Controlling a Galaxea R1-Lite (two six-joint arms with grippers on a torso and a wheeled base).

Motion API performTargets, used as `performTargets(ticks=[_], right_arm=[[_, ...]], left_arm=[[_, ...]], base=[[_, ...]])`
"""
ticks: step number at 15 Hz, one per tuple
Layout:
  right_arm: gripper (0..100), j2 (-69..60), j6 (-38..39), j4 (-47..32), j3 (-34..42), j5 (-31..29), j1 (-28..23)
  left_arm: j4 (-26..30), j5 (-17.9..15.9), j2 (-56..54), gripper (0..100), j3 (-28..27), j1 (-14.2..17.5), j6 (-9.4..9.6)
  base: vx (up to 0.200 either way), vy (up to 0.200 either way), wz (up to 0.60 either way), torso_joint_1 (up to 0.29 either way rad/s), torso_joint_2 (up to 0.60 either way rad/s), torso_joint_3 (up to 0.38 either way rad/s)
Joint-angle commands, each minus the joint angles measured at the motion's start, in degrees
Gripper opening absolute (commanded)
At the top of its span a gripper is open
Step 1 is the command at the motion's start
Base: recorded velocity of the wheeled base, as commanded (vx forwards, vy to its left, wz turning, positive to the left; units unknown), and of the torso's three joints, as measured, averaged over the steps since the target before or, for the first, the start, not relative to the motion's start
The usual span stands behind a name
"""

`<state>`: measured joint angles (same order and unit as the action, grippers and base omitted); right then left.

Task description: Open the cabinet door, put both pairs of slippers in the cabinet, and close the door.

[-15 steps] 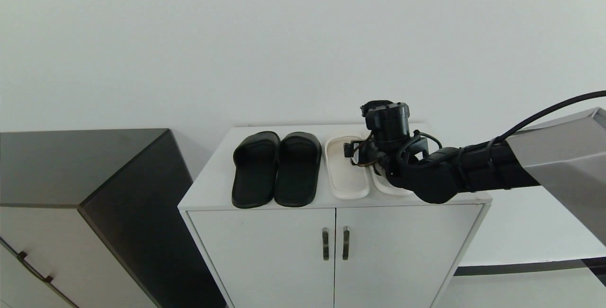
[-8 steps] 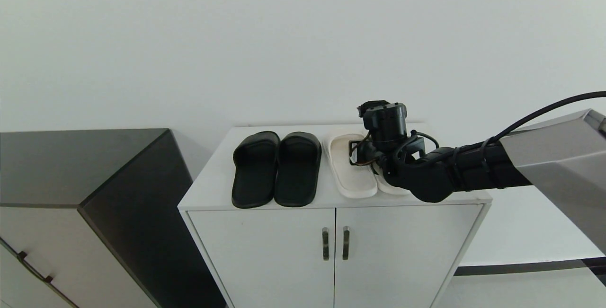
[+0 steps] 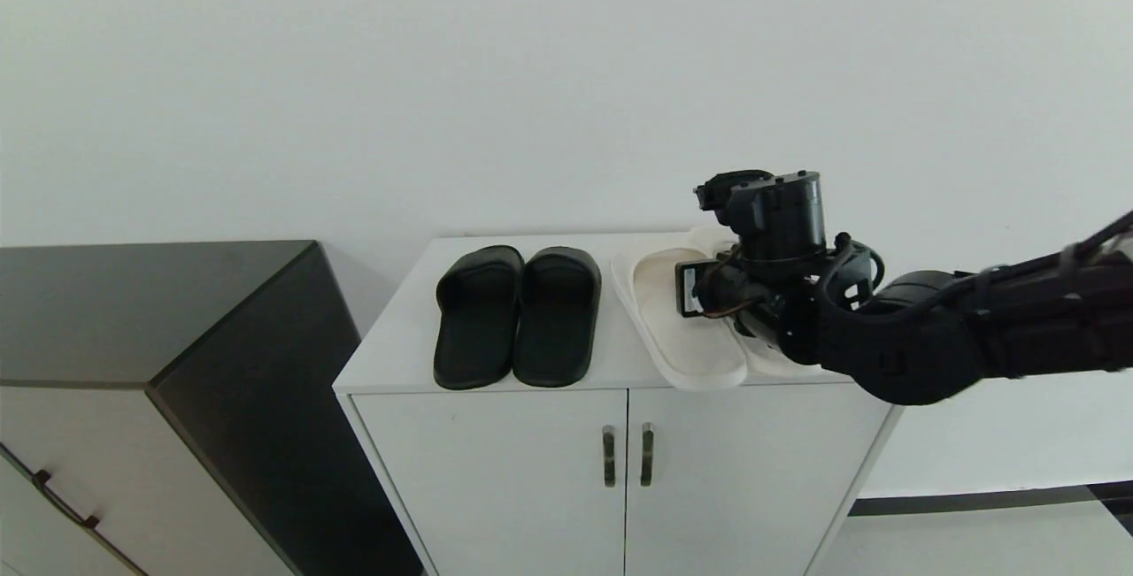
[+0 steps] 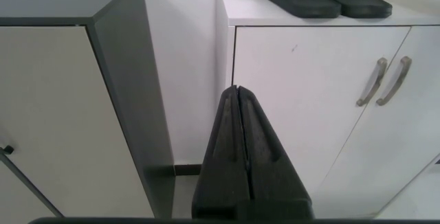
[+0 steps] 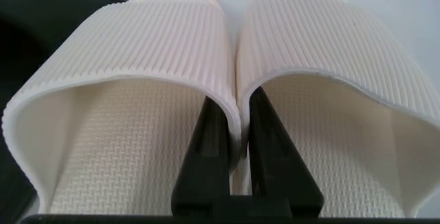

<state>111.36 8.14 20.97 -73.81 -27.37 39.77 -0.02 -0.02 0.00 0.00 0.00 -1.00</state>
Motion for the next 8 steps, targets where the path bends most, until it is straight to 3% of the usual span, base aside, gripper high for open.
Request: performTargets(ticks=[1,2,3,5,8], right_arm=[[0,-17.4,-0.1,-0.1,16.5,5.4,6.3],[0,-19.5,-0.2,-0.2,18.7,6.9,6.8],[0,-26.5,-0.2,-0.6,25.7,13.2,8.0],[0,-34.4,-0.3,-1.6,32.6,18.7,8.3],[0,-37.1,-0.5,-4.4,33.9,21.0,8.3]], left_arm=[[0.0,0.1,0.0,0,0.0,0.0,-0.14],[-0.1,0.1,0.0,0,0.0,0.0,-0.23],[-0.1,0.1,0.0,0,0.0,0.0,-0.23],[-0.1,0.3,0.0,0,0.0,0.0,-0.23],[-0.1,0.1,0.0,0,0.0,0.0,-0.14]], base=[[0.000,0.000,0.00,0.000,0.00,0.000],[0.000,0.000,0.00,0.000,0.00,0.000],[0.000,0.000,0.00,0.000,0.00,0.000],[0.000,0.000,0.00,0.000,0.00,0.000],[0.000,0.000,0.00,0.000,0.00,0.000]])
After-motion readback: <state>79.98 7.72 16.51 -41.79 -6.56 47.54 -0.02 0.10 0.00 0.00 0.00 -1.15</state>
